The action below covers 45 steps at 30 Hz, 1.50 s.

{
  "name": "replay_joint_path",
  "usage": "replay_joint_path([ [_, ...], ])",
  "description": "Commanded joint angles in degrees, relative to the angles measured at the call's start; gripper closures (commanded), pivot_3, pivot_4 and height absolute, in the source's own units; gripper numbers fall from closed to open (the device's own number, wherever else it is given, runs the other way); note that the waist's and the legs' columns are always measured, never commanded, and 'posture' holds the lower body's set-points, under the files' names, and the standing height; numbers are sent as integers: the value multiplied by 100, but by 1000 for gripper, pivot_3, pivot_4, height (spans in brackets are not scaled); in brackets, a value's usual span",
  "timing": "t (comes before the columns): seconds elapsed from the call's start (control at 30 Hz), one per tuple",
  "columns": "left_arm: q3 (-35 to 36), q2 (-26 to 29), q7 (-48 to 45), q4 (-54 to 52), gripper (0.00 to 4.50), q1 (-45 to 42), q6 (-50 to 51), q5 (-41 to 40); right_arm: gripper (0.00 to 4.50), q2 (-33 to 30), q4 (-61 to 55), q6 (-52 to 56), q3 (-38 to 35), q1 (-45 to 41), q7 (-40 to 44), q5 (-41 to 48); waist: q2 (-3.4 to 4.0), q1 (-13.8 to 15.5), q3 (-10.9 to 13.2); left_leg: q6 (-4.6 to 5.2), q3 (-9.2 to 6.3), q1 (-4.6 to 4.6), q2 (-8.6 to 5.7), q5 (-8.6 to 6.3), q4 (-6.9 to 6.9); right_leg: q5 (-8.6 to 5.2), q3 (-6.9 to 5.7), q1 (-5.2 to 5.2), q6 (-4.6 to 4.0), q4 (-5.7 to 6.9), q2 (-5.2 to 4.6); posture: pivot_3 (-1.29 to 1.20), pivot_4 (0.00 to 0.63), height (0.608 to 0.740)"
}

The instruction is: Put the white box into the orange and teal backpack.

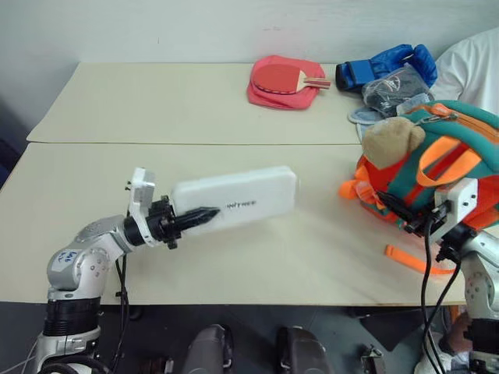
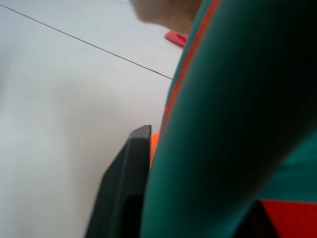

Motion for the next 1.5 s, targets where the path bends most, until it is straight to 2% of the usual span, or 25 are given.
replay_joint_path([
  [0.03, 622, -76, 527, 359, 3295, 4, -79, -189, 4465, 339, -751, 365, 704, -353, 189, 376, 0, -58, 0, -2, 0, 1, 2, 1, 0, 0, 0, -2, 0, 3, 1, 0, 150, 740],
  [0.3, 1242, -200, 1124, 993, 3295, 113, -478, -148, 4465, 1506, -1560, 888, 2108, -1449, -105, 454, -1, -150, 1, -14, -1, -4, 9, 7, -12, 0, -3, -8, 0, 10, 14, 0, 150, 740],
  [0.4, 1352, -207, 1214, 1073, 3295, 78, -555, -188, 4465, 1591, -1948, 1538, 2357, -1675, -38, 901, -2, -140, 1, -14, -1, -7, 8, 7, -11, 0, -3, -9, 0, 11, 11, 0, 150, 740],
  [0.57, 1503, -154, 1281, 895, 3295, 176, -545, -272, 4465, 594, -3071, 3630, 2124, -1510, 47, 2816, -6, -87, -1, 1, -20, -20, -2, -2, -5, 0, 3, -5, 0, 4, -12, 0, 150, 740],
  [0.7, 1824, -35, 1222, 341, 3295, 341, -323, -752, 4465, -189, -3213, 3838, 1773, -1153, 159, 2875, -25, -100, 1, 2, -19, -20, -5, -11, -7, 0, 2, -2, -1, -3, -15, 0, 150, 740],
  [0.77, 2167, 189, 1167, -243, 3295, 496, -5, -1408, 4465, -466, -3057, 3870, 1490, -1031, 87, 2855, -39, -130, 8, 0, -19, -20, -3, -13, -8, 0, 2, -2, -1, -4, -14, 0, 150, 740],
  [0.93, 2437, 775, 1026, -1156, 3295, 661, 496, -2488, 4465, -751, -2833, 3836, 1258, -974, 92, 2754, -50, -130, 14, -9, -18, -16, 5, -13, -10, 0, 5, -5, -1, -6, -11, 0, 150, 740],
  [1.03, 2075, 1172, 671, -1419, 3295, 584, 510, -2427, 4465, -763, -2717, 3793, 1285, -1009, 147, 2666, -49, -85, 14, -11, -17, -12, 3, -13, -8, 0, 7, -2, -1, -12, -12, 0, 150, 740],
  [1.17, 980, 1327, 355, -1145, 3295, 98, -217, -1167, 4465, -842, -2632, 3696, 1464, -1001, 393, 2396, -49, 25, 14, -11, -9, -11, -2, -12, -5, 0, 7, -5, -1, -10, -8, 0, 150, 740],
  [1.23, 605, 1385, 170, -821, 3295, -260, -421, -796, 4465, -837, -2616, 3692, 1490, -999, 469, 2355, -49, 42, 14, -12, -6, -11, -5, -11, -5, 0, -1, -8, -1, -10, 2, 0, 150, 740],
  [1.5, -271, 2029, -1159, -306, 3295, -728, -869, 60, 4465, -858, -2658, 3673, 1447, -909, 573, 2257, -49, 14, 14, -7, 9, -13, 1, -14, -13, 0, -19, -11, -1, -7, 3, 0, 150, 740],
])
